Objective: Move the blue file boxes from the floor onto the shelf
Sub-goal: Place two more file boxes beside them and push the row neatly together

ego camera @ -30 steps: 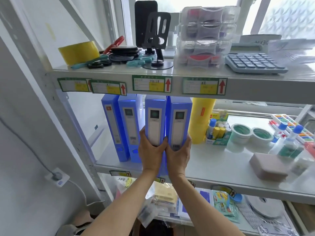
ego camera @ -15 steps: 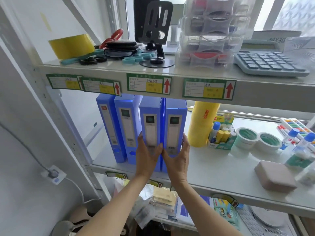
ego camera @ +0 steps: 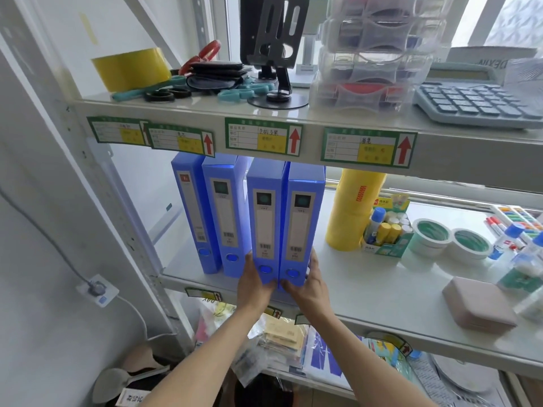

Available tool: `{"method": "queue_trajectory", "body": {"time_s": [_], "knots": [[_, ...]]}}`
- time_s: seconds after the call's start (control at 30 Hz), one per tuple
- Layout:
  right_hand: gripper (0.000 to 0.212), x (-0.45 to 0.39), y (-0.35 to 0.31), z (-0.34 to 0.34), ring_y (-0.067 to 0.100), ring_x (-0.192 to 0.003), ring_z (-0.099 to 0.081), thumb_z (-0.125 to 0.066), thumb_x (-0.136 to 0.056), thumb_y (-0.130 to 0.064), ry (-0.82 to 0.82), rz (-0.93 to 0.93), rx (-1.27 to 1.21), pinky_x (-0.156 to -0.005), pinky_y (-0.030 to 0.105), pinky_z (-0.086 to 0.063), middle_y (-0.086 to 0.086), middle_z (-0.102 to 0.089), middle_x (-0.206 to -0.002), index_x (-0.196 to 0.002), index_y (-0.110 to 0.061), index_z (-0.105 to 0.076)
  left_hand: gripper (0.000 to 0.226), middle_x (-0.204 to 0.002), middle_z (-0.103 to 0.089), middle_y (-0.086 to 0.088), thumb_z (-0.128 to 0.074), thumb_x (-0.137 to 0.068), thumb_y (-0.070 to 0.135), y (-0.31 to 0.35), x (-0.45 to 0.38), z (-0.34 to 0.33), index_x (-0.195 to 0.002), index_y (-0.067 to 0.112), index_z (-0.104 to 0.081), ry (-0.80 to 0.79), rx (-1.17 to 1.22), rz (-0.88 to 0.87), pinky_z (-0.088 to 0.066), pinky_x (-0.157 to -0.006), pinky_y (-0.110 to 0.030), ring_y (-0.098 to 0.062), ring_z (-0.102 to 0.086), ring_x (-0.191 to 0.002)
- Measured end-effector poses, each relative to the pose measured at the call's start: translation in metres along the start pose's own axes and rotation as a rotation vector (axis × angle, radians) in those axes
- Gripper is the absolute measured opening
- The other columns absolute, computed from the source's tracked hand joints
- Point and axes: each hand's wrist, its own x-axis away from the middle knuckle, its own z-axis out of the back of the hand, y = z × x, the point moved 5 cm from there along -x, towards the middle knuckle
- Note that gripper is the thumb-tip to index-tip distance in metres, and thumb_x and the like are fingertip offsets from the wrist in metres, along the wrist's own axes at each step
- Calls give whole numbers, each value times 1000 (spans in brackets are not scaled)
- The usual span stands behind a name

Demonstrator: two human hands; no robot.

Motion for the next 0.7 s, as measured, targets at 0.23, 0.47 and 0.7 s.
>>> {"method": "queue_trajectory", "body": {"time_s": [0.23,0.47,0.7], "knots": [[107,-18,0,-11,25,-120,-62,-63,-61,-55,-51,43,40,-91,43,-56,-5,-52,-145,-151,-39,-8,61,-130,-59,3,-65,-86,21,5,-16,4,-140,18,-36,13,-44,11,-48,-79,-27,-25,-63,-116],[103,-22,5,-16,26,-122,-60,-63,-67,-49,-67,53,40,-92,41,-55,1,-53,-144,-151,-40,-4,61,-132,-55,-7,-57,-88,6,13,-17,2,-143,9,-29,21,12,59,-45,-81,-27,-30,-58,-122],[113,-17,5,-13,27,-126,-57,-67,-67,-47,-61,18,-20,-99,46,-51,0,-42,-154,-154,-38,6,44,-125,-57,3,-59,-87,14,7,4,9,-130,18,-50,108,-66,-30,-45,-79,-20,-18,-61,-116]]}}
